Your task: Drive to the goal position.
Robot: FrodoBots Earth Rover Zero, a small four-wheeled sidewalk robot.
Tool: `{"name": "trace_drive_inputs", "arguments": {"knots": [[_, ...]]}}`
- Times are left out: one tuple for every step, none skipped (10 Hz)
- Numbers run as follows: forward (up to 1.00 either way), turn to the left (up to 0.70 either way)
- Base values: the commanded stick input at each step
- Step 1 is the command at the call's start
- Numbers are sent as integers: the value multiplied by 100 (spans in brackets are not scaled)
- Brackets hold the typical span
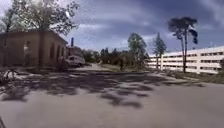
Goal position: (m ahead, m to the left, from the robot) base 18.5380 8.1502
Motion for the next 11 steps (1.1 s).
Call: {"name": "trace_drive_inputs", "arguments": {"knots": [[70, 6], [70, 6], [70, 6], [70, 6], [70, 38], [70, 38], [70, 9], [70, 6], [70, 6], [70, 6], [70, 6]]}}
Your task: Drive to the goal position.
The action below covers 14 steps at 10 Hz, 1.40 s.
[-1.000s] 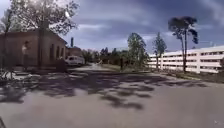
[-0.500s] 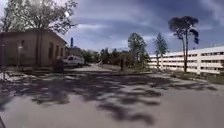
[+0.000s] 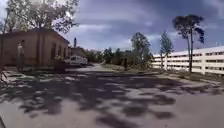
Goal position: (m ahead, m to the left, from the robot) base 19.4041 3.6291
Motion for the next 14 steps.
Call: {"name": "trace_drive_inputs", "arguments": {"knots": [[70, 6], [70, 6], [70, 6], [70, 6], [70, 6], [70, 6], [70, 6], [70, 29], [70, 41], [70, 41], [70, 41], [70, 33], [70, 16], [70, 6]]}}
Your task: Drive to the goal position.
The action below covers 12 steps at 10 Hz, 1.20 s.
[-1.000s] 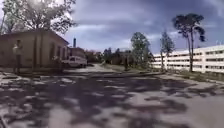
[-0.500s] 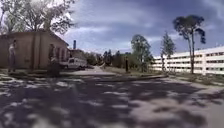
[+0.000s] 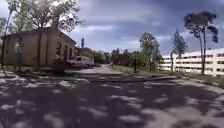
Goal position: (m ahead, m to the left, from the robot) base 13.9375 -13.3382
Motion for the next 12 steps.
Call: {"name": "trace_drive_inputs", "arguments": {"knots": [[70, 6], [70, 6], [70, 6], [70, 6], [70, 6], [70, 6], [70, 6], [70, 6], [70, 6], [70, 6], [70, 6], [70, 6]]}}
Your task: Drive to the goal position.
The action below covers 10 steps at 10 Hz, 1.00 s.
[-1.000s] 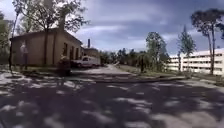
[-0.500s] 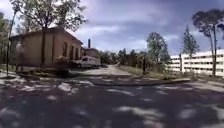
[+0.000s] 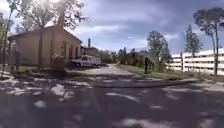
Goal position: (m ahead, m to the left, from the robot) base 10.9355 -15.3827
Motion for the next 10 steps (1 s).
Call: {"name": "trace_drive_inputs", "arguments": {"knots": [[70, 6], [70, 6], [70, 6], [70, 6], [70, 6], [70, 6], [70, 16], [70, 41], [70, 28], [70, 6]]}}
